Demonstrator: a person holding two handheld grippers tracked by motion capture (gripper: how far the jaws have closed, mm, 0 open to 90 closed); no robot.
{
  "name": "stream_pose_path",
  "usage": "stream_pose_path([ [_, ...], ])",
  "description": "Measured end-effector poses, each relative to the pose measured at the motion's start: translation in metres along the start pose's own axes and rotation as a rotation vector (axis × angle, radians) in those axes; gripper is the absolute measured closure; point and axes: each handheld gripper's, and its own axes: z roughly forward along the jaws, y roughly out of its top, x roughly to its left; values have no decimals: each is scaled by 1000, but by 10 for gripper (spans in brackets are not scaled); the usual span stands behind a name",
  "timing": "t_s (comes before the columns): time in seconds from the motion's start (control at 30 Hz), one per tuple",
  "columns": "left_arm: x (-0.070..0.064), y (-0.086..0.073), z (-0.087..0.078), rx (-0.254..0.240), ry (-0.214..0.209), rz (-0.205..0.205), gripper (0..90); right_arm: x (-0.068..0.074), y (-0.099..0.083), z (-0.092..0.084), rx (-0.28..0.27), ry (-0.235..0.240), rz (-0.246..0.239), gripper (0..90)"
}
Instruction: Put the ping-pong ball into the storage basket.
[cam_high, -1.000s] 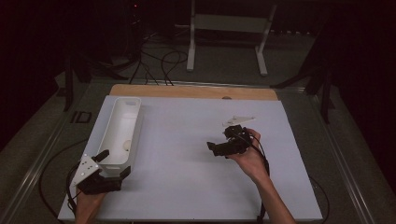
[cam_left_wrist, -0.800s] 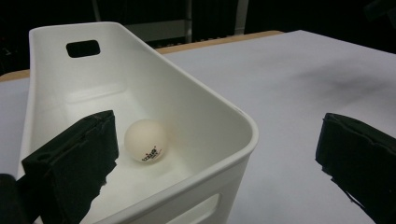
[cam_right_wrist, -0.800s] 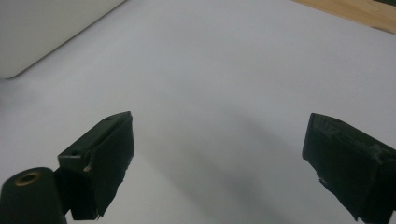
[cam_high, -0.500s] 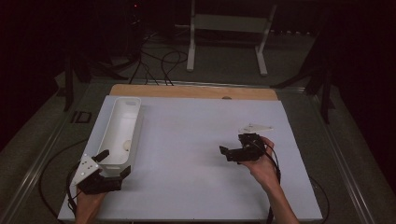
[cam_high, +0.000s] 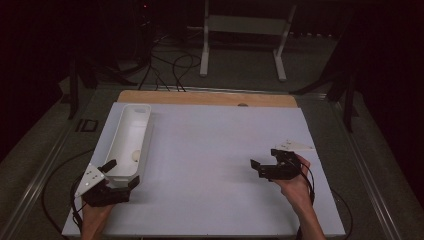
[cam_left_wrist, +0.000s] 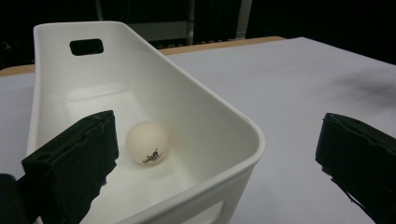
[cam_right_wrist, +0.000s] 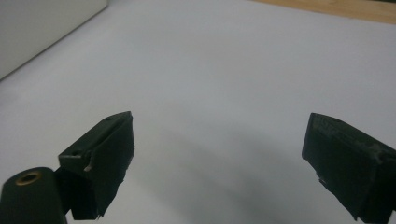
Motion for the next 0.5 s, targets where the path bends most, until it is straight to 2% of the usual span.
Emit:
stream_pose_path([
  [0.13, 0, 1, 1, 1, 1, -4, 0, -4, -9, -4, -21, -6, 6, 88],
  [0.17, 0, 1, 1, 0, -1, -7, 0, -7, -18, -7, -48, -22, 3, 88],
  [0.3, 0, 2, 2, -1, -5, -10, 0, -9, -29, -11, -90, -33, 8, 88],
  [0.5, -1, 3, 2, 2, -1, -2, 0, -7, -51, -22, -187, -66, -31, 89],
])
